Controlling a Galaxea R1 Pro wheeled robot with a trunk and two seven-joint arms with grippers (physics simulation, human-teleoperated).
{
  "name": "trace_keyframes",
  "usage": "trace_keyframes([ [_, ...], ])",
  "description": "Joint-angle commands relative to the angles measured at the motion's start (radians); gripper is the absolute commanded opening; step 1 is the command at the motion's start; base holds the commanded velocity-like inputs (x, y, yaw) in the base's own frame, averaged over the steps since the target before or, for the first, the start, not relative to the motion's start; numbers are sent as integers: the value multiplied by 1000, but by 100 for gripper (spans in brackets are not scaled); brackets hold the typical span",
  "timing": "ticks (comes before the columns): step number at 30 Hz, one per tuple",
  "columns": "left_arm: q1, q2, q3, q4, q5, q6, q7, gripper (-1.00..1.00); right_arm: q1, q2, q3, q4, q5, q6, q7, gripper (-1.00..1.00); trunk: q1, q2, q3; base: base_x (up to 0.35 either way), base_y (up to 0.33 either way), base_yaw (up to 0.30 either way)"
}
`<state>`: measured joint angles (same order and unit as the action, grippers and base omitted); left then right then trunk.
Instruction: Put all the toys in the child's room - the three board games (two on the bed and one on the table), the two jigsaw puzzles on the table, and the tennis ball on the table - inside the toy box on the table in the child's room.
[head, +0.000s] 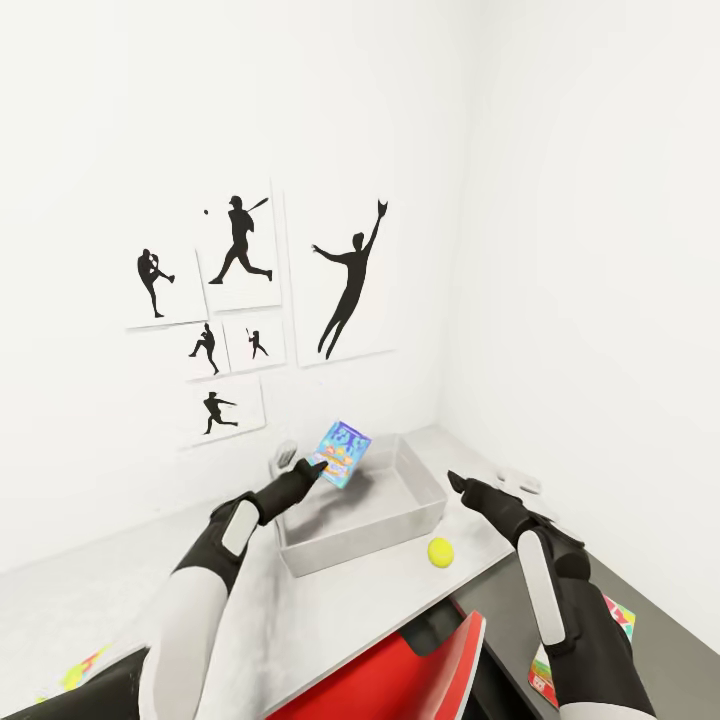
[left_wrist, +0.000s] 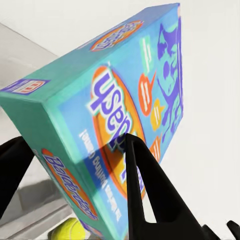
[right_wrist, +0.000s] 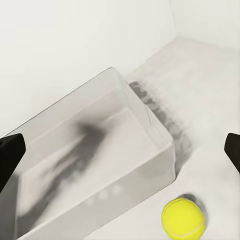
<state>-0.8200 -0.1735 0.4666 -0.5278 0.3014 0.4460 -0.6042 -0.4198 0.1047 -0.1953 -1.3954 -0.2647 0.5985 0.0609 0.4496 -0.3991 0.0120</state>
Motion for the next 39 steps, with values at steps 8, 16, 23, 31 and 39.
trace_keyframes([
  [8,-1,-1,2,125,5,-202,127,-100,0,1,-3,-22,1,6,6,100,0,-1,0,0,0,0],
  [16,-2,-1,1,175,5,-271,256,-100,26,2,5,-72,1,7,7,100,0,-1,0,0,0,0],
  [23,-2,-1,1,194,9,-270,261,-100,40,3,5,-88,1,7,7,100,0,-1,0,0,0,0],
  [31,-1,-1,2,205,23,-268,234,-100,41,3,1,-86,1,4,7,100,0,-1,0,0,0,0],
  [39,-1,-1,6,206,122,-266,167,-100,41,3,2,-82,1,1,7,100,0,-1,0,0,0,0],
])
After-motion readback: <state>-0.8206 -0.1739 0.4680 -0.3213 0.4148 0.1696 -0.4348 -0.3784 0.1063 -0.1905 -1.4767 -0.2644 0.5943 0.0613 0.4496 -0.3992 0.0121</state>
